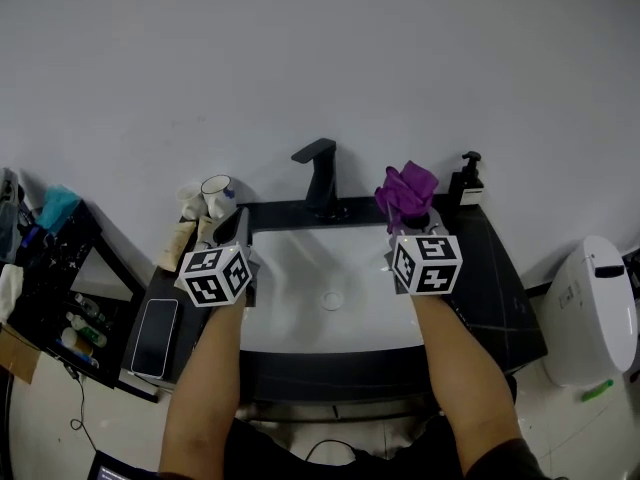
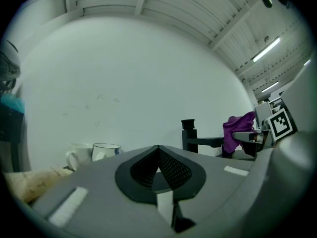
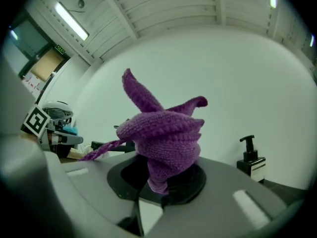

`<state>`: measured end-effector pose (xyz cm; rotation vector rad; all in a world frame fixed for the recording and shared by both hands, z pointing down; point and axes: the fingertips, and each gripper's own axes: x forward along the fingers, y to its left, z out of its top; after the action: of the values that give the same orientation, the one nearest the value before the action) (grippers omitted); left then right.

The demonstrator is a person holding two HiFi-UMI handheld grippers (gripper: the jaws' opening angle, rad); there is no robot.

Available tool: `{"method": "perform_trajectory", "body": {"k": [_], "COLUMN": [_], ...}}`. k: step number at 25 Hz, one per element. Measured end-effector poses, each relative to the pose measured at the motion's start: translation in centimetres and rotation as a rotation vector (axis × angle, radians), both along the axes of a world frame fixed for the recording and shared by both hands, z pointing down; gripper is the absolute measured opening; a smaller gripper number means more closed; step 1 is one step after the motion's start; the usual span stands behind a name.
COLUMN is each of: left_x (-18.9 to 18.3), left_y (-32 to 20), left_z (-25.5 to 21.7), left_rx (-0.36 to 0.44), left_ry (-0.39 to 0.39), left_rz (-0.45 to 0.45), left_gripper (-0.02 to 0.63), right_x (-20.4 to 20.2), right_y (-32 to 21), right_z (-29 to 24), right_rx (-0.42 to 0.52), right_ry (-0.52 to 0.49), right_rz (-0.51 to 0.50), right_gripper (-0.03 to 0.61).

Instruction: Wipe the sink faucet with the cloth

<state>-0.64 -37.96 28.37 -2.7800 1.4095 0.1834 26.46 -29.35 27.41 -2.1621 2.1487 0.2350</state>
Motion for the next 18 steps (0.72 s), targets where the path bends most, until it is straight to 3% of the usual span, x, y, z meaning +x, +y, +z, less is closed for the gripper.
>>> {"method": "perform_trajectory", "body": {"k": [6,18], "left_x": [1.1,1.9], "left_y": [0.5,0.7], "left_z": [0.1,0.4], "left_rx": [0.008,0.008], "left_ry": [-0.033,-0.059], "left_rz": [0.026,0.041], "left_gripper": [0.017,0.017], "right_x": [-1.5,-4.3], "right_y": [0.4,-0.7], "right_z": [0.8,3.0], "right_rx": [-0.077,-0.145], "right_ry": [0.026,0.152], "right_rz": [-0.064,-0.165], "right_gripper": [0.057,0.057]}}
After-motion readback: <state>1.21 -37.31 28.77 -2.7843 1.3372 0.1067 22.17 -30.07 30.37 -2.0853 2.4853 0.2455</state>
